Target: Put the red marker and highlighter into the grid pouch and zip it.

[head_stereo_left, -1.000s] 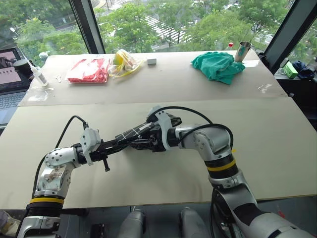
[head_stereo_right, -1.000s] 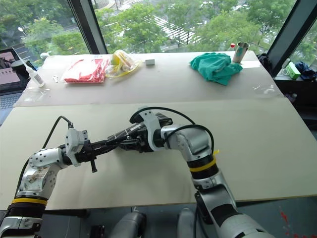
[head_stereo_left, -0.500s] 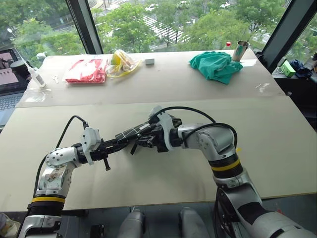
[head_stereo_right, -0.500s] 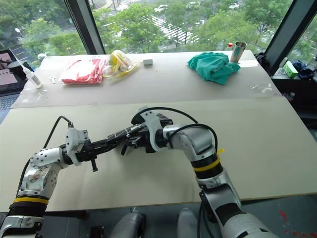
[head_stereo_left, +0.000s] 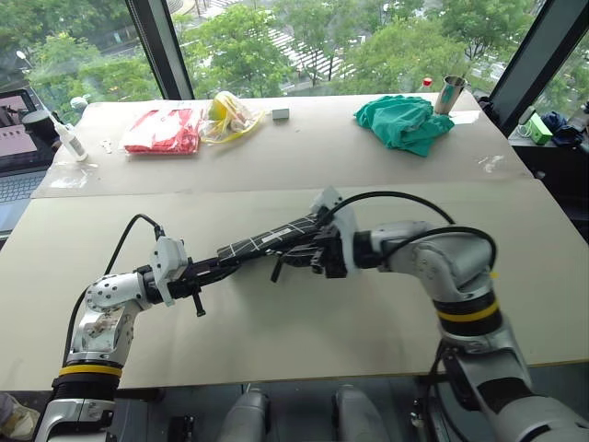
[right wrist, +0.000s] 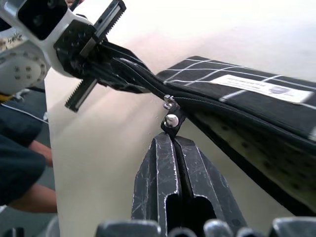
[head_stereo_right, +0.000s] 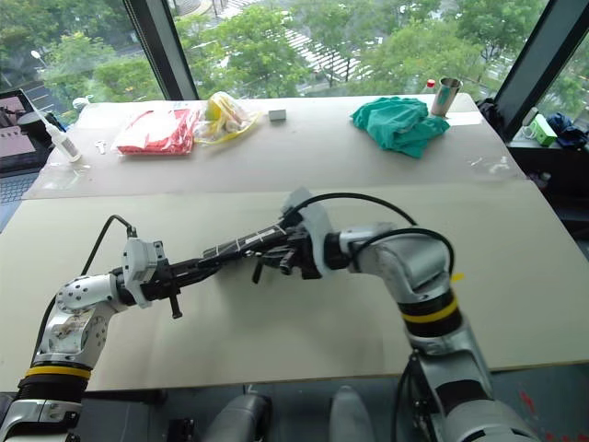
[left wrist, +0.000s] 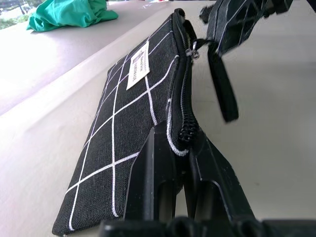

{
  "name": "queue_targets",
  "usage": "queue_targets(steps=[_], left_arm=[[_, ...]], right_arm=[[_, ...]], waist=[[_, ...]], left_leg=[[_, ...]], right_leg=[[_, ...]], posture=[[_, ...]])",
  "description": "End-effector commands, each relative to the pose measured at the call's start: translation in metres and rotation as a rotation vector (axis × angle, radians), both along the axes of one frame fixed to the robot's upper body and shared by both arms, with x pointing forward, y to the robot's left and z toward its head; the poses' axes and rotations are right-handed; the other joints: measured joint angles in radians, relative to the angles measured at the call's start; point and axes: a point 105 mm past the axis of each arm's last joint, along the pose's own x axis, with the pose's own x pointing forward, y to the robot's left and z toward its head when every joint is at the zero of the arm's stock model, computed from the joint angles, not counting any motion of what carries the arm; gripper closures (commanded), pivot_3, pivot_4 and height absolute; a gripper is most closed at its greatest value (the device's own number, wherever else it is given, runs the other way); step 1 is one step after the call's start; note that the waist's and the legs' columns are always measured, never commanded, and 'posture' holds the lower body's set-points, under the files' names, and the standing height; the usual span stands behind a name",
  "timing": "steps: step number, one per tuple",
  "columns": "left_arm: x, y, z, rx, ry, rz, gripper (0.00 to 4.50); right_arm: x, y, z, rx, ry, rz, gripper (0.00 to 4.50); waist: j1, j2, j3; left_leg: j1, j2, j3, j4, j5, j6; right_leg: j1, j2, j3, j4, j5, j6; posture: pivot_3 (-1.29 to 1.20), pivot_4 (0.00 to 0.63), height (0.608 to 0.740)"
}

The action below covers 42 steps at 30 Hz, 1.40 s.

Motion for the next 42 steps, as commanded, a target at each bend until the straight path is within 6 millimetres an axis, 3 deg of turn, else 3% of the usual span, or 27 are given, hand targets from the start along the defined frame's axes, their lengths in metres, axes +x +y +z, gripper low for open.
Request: queue_targets(steps=[1, 3, 8, 11, 15, 17, 18, 25, 32, 36, 38, 40, 42], left_arm=[[0.001, 0.004, 0.007, 0.008, -0.034, 0.009, 4.5], [0.001, 0.004, 0.007, 0.008, -0.033, 0.009, 4.5], [0.002, 0.003, 0.006, 0.008, -0.031, 0.005, 4.5], [0.001, 0.003, 0.006, 0.009, -0.031, 0.004, 4.5], [0.001, 0.003, 0.006, 0.011, -0.035, -0.003, 4.5], [0.0, 0.002, 0.006, 0.019, -0.038, -0.022, 4.5], [0.0, 0.001, 0.007, 0.027, -0.04, -0.034, 4.5], [0.008, 0.004, 0.018, 0.042, -0.068, -0.051, 4.5], [0.011, -0.012, 0.022, 0.064, -0.112, -0.147, 4.5], [0.013, -0.01, 0.017, 0.16, -0.146, -0.209, 4.5], [0.021, -0.006, 0.019, 0.184, -0.197, -0.207, 3.66], [0.025, -0.005, 0.022, 0.178, -0.221, -0.214, 3.1], [0.026, -0.013, 0.026, 0.163, -0.245, -0.26, 2.27]], right_arm=[[-0.016, -0.014, 0.024, 0.003, -0.139, 0.096, 4.47], [-0.015, -0.028, 0.024, -0.063, -0.193, 0.097, 4.47], [0.011, -0.08, 0.019, -0.33, -0.35, 0.008, 4.47], [0.03, -0.116, 0.028, -0.476, -0.46, -0.062, 4.47], [0.052, -0.141, 0.034, -0.52, -0.519, -0.162, 4.47], [0.059, -0.143, 0.033, -0.45, -0.496, -0.196, 3.87], [0.057, -0.143, 0.03, -0.429, -0.48, -0.18, 3.69], [0.038, -0.135, 0.009, -0.228, -0.25, -0.172, 1.3], [0.011, -0.144, 0.022, -0.119, -0.279, -0.113, 1.3], [-0.001, -0.156, 0.022, -0.109, -0.284, -0.126, 1.3], [-0.011, -0.159, 0.021, -0.106, -0.273, -0.127, 1.21], [-0.019, -0.16, 0.019, -0.104, -0.266, -0.132, 1.21], [-0.026, -0.159, 0.014, -0.114, -0.262, -0.141, 1.21]], waist=[[0.002, 0.0, 0.0], [0.001, 0.0, 0.0], [0.009, 0.0, 0.0], [0.012, 0.0, 0.0], [0.009, -0.001, 0.0], [0.008, -0.001, 0.0], [0.009, -0.001, 0.0], [0.013, -0.001, 0.0], [0.019, -0.001, 0.0], [0.023, -0.001, 0.001], [0.023, -0.001, 0.001], [0.024, -0.001, 0.001], [0.023, -0.001, 0.001]], left_leg=[[0.0, 0.0, 0.001, 0.0, 0.0, 0.0], [0.0, 0.0, 0.002, 0.0, 0.0, 0.0], [0.0, 0.0, 0.006, 0.001, 0.0, 0.0], [0.0, 0.0, 0.008, 0.001, 0.0, 0.0], [0.0, 0.001, 0.009, 0.001, 0.0, 0.0], [0.0, 0.001, 0.009, 0.001, 0.0, 0.0], [0.0, 0.001, 0.009, 0.001, 0.0, 0.0], [-0.001, 0.001, 0.008, 0.001, 0.0, 0.001], [-0.002, 0.0, 0.007, 0.001, 0.0, 0.001], [-0.002, 0.0, 0.008, 0.002, 0.0, 0.001], [-0.001, 0.0, 0.008, 0.002, 0.0, 0.001], [-0.001, 0.0, 0.008, 0.002, 0.0, 0.001], [-0.001, 0.0, 0.008, 0.002, 0.0, 0.001]], right_leg=[[0.0, 0.0, 0.0, 0.0, 0.0, 0.0], [0.0, 0.0, 0.0, 0.0, 0.0, 0.0], [0.002, 0.0, -0.001, -0.001, 0.0, 0.0], [0.002, 0.0, -0.001, -0.002, 0.0, 0.0], [0.002, 0.0, -0.001, -0.002, 0.0, 0.0], [0.002, 0.0, -0.001, -0.002, 0.0, 0.0], [0.002, 0.0, 0.0, -0.002, 0.0, 0.0], [0.002, 0.0, -0.001, -0.002, 0.0, 0.0], [0.002, 0.0, -0.002, -0.002, 0.0, 0.0], [0.003, 0.0, -0.002, -0.003, 0.0, 0.0], [0.003, 0.0, -0.002, -0.002, 0.0, 0.0], [0.003, 0.0, -0.003, -0.002, 0.0, 0.0], [0.003, 0.0, -0.003, -0.002, 0.0, 0.0]], posture=[[0.0, 0.15, 0.74], [0.0, 0.15, 0.74], [0.0, 0.15, 0.74], [0.0, 0.15, 0.74], [0.0, 0.15, 0.74], [0.0, 0.15, 0.74], [0.0, 0.15, 0.74], [0.0, 0.15, 0.74], [0.0, 0.15, 0.74], [0.0, 0.15, 0.74], [0.0, 0.15, 0.74], [0.0, 0.15, 0.74], [0.0, 0.15, 0.74]])
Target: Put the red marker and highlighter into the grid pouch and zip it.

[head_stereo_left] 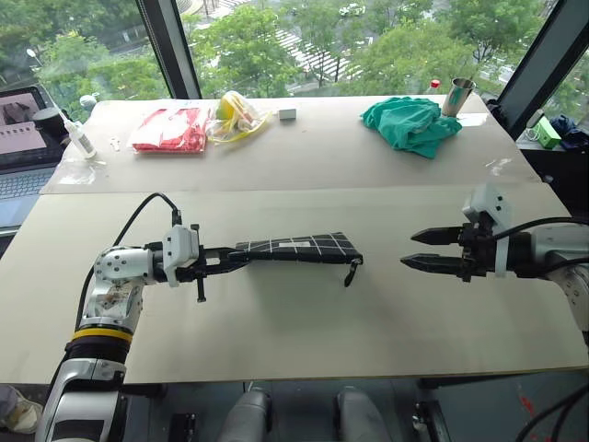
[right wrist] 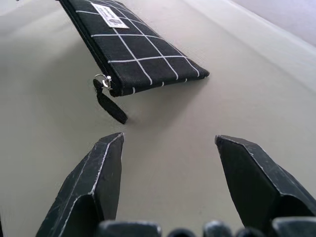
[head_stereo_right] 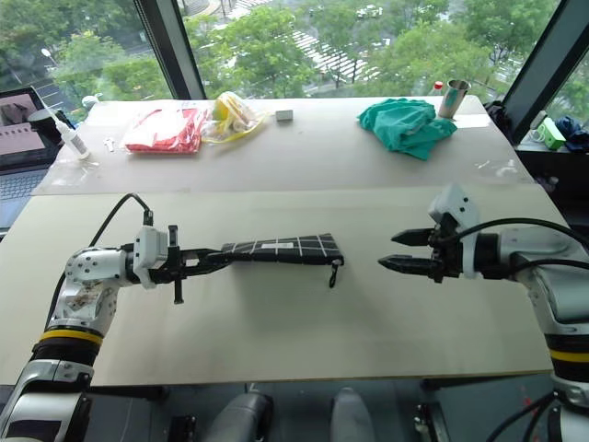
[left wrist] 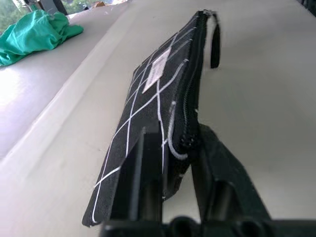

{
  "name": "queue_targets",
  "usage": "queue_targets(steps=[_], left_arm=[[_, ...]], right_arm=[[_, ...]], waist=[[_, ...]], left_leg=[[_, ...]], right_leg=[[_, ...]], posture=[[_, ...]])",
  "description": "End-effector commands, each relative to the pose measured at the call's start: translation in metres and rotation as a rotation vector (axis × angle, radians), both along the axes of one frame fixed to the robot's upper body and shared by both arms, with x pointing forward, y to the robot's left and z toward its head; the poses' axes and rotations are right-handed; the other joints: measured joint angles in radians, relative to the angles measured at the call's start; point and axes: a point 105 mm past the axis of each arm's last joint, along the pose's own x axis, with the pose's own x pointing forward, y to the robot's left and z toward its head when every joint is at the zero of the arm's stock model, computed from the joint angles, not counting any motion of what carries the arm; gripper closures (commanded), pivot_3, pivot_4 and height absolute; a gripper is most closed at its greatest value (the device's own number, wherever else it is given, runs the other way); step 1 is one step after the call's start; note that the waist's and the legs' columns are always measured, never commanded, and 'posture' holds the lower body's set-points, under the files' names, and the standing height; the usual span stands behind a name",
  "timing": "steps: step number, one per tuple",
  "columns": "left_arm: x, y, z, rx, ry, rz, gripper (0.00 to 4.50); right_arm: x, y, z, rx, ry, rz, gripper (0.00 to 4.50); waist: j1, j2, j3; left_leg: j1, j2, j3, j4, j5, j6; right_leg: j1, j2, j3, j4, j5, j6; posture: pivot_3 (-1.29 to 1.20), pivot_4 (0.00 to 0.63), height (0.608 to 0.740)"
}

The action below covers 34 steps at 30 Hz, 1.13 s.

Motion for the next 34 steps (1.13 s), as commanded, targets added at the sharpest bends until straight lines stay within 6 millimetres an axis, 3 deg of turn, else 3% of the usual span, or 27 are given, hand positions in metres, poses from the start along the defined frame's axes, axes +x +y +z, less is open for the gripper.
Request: queue_targets(steps=[1, 5, 7, 9, 14, 18, 21, 26, 30, 34], left_arm=[[-0.001, -0.012, 0.014, -0.014, -0.076, -0.089, 1.9], [-0.01, -0.018, 0.012, -0.009, -0.003, -0.167, 0.46], [-0.012, -0.015, 0.013, -0.005, -0.002, -0.161, 0.09], [-0.009, -0.008, 0.015, -0.003, -0.027, -0.114, 0.09], [-0.037, 0.032, 0.025, -0.022, 0.22, -0.008, 0.09], [-0.047, 0.058, 0.024, -0.109, 0.423, 0.195, 0.09], [-0.052, 0.085, 0.014, -0.149, 0.597, 0.439, 0.09], [-0.071, 0.115, 0.026, -0.315, 0.609, 0.58, 0.09], [-0.074, 0.128, 0.017, -0.405, 0.596, 0.707, 0.09], [-0.071, 0.132, 0.002, -0.482, 0.598, 0.798, 0.09]], right_arm=[[-0.014, 0.004, 0.01, -0.016, -0.058, 0.009, 1.21], [-0.023, 0.014, 0.004, -0.007, -0.044, 0.02, 1.21], [-0.024, 0.017, 0.003, -0.002, -0.04, 0.026, 1.21], [-0.026, 0.019, 0.004, 0.016, -0.036, 0.034, 1.21], [-0.031, 0.033, 0.035, 0.149, -0.093, 0.096, 1.21], [-0.035, 0.041, 0.043, 0.176, -0.119, 0.124, 1.21], [-0.038, 0.039, 0.042, 0.174, -0.112, 0.122, 1.21], [-0.029, 0.012, 0.014, 0.114, -0.051, -0.015, 1.21], [-0.014, -0.02, -0.013, 0.085, -0.031, -0.191, 1.21], [-0.011, -0.033, -0.029, 0.115, -0.012, -0.269, 1.21]], waist=[[0.0, 0.0, 0.0], [-0.004, 0.0, 0.0], [-0.011, 0.0, 0.0], [-0.014, 0.0, 0.0], [-0.035, 0.0, 0.0], [-0.024, 0.0, 0.001], [-0.014, 0.0, 0.001], [-0.001, -0.001, 0.001], [0.012, -0.001, 0.001], [0.018, -0.001, 0.001]], left_leg=[[0.0, 0.0, 0.0, 0.0, 0.0, 0.0], [0.0, 0.0, 0.0, 0.001, 0.0, 0.0], [0.0, 0.0, 0.0, 0.002, 0.0, 0.0], [0.0, 0.0, -0.001, 0.002, 0.0, 0.0], [0.001, 0.001, -0.002, 0.0, -0.001, 0.001], [0.002, 0.001, -0.005, 0.0, -0.001, 0.002], [0.007, 0.001, -0.004, 0.0, -0.002, 0.004], [0.007, 0.001, -0.004, -0.001, -0.003, 0.004], [0.011, 0.001, 0.0, -0.001, -0.003, 0.004], [0.014, 0.002, 0.001, -0.003, -0.003, 0.004]], right_leg=[[0.0, 0.0, 0.0, 0.0, 0.0, 0.0], [0.001, 0.0, 0.0, 0.0, 0.0, 0.0], [0.001, 0.0, 0.0, 0.001, 0.0, 0.0], [0.001, 0.0, 0.0, 0.001, 0.0, 0.0], [0.0, 0.001, 0.0, 0.001, 0.0, 0.0], [0.003, 0.001, 0.0, 0.0, 0.0, 0.0], [0.008, 0.001, 0.0, -0.002, 0.0, 0.001], [0.008, 0.001, 0.0, -0.003, 0.0, 0.001], [0.013, 0.001, 0.002, -0.004, 0.0, 0.001], [0.014, 0.001, 0.003, -0.004, 0.0, 0.0]], posture=[[0.0, 0.15, 0.74], [0.0, 0.15, 0.74], [0.0, 0.15, 0.74], [0.0, 0.15, 0.74], [0.0, 0.15, 0.74], [0.0, 0.15, 0.74], [0.0, 0.15, 0.74], [0.0, 0.15, 0.74], [0.0, 0.15, 0.74], [0.0, 0.15, 0.74]])
